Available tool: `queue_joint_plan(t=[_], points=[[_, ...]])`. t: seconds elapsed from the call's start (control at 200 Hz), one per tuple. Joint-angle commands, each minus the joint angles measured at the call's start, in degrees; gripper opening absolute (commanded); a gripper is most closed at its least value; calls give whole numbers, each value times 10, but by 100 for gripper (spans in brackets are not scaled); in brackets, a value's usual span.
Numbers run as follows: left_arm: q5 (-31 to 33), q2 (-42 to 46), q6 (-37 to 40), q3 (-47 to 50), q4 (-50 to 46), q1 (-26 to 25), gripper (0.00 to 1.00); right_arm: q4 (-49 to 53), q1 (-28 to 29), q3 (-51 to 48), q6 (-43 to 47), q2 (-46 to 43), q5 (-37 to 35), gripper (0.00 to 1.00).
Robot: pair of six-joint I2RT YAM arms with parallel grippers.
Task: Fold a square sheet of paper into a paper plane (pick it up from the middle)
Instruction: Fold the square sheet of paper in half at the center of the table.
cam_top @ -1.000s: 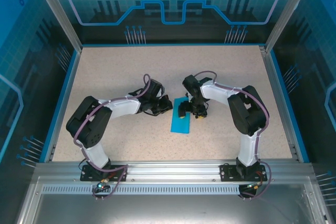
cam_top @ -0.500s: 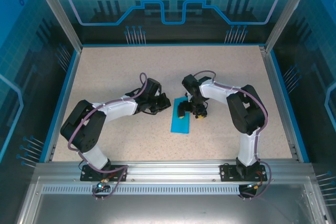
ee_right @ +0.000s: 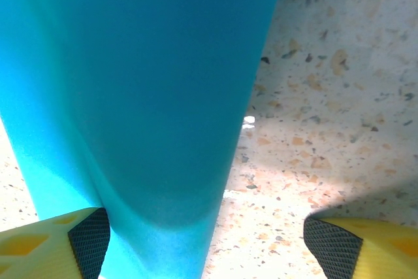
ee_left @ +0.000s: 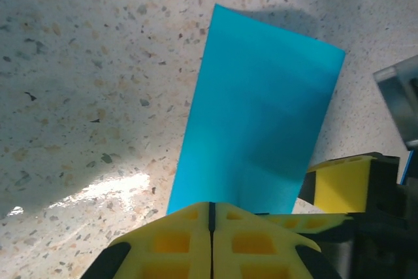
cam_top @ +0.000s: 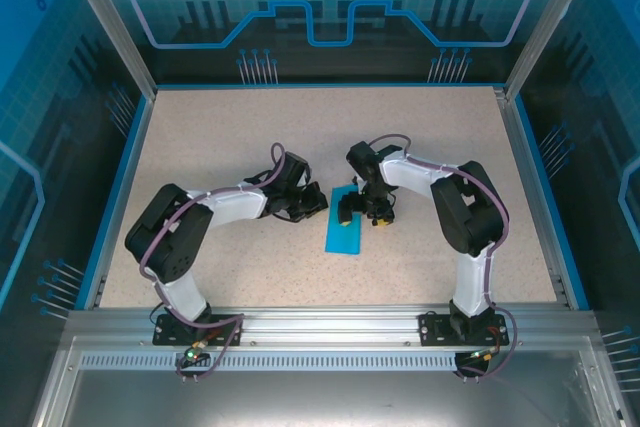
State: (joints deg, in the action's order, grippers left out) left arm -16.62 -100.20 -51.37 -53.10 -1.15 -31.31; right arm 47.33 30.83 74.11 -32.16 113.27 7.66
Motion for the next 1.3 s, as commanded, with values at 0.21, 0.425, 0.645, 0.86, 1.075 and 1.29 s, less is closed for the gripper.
queue_joint_plan(t=[0.21, 0.425, 0.645, 0.86, 1.075, 1.29], points=[[-20, -5, -11, -12, 1, -5, 7, -55, -11, -52, 15, 71, -12, 88], [-21, -7, -11, -13, 1, -4, 7, -47, -10, -48, 19, 77, -21, 87], [-17, -3, -7, -16, -7, -5, 7, -37, -10, -43, 26, 82, -37, 86], [-15, -1, -3, -19, -12, -5, 7, -31, -11, -36, 35, 88, -42, 86], [-20, -4, -3, -24, -11, -5, 7, -30, -13, -33, 32, 97, -44, 87], [-3, 5, -3, -22, -22, -5, 7, -37, -16, -32, 25, 106, -30, 88]])
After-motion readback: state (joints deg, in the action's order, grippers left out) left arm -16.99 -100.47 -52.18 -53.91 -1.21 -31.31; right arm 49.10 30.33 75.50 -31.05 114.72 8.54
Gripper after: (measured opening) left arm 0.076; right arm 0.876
